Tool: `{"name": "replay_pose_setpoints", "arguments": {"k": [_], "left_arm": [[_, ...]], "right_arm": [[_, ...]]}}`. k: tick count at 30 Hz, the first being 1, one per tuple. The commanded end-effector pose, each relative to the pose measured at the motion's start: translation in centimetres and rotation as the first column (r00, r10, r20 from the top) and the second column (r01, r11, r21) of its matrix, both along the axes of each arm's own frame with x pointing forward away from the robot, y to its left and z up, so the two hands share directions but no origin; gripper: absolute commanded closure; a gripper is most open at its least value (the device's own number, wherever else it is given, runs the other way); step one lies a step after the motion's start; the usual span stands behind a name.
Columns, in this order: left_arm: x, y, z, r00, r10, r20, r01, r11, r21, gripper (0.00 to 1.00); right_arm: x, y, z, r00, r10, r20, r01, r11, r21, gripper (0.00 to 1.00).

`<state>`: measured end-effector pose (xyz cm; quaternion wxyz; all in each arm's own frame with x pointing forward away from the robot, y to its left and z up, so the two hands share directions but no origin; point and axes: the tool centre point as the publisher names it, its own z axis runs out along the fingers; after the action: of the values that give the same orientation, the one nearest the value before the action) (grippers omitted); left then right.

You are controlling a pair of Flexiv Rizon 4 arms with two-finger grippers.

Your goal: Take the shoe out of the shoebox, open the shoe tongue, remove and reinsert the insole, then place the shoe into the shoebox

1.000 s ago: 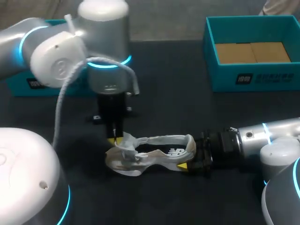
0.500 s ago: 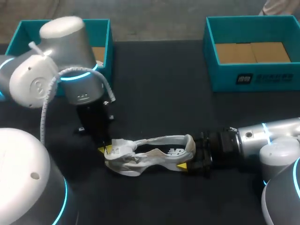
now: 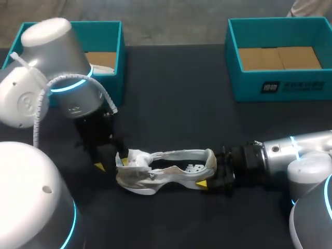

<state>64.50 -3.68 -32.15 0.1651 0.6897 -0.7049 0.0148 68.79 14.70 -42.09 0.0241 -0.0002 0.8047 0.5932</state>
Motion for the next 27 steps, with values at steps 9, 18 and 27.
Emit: {"name": "replay_pose_setpoints", "arguments": {"k": [9, 18, 27], "left_arm": [[-0.8, 0.1, 7.0, 0.976, -0.156, 0.151, 0.168, 0.983, -0.068, 0.51], [-0.9, -1.1, 9.7, 0.87, -0.453, 0.193, 0.475, 0.876, -0.086, 1.0], [-1.3, -2.9, 10.7, 0.649, -0.729, 0.217, 0.756, 0.65, -0.078, 1.0]], "right_arm": [[0.0, 0.1, -0.1, 1.0, 0.0, 0.0, 0.0, 1.0, -0.003, 1.0], [0.0, 0.1, -0.1, 1.0, 0.0, 0.0, 0.0, 1.0, -0.003, 1.0], [0.0, 0.1, -0.1, 1.0, 0.0, 0.0, 0.0, 1.0, -0.003, 1.0]]}}
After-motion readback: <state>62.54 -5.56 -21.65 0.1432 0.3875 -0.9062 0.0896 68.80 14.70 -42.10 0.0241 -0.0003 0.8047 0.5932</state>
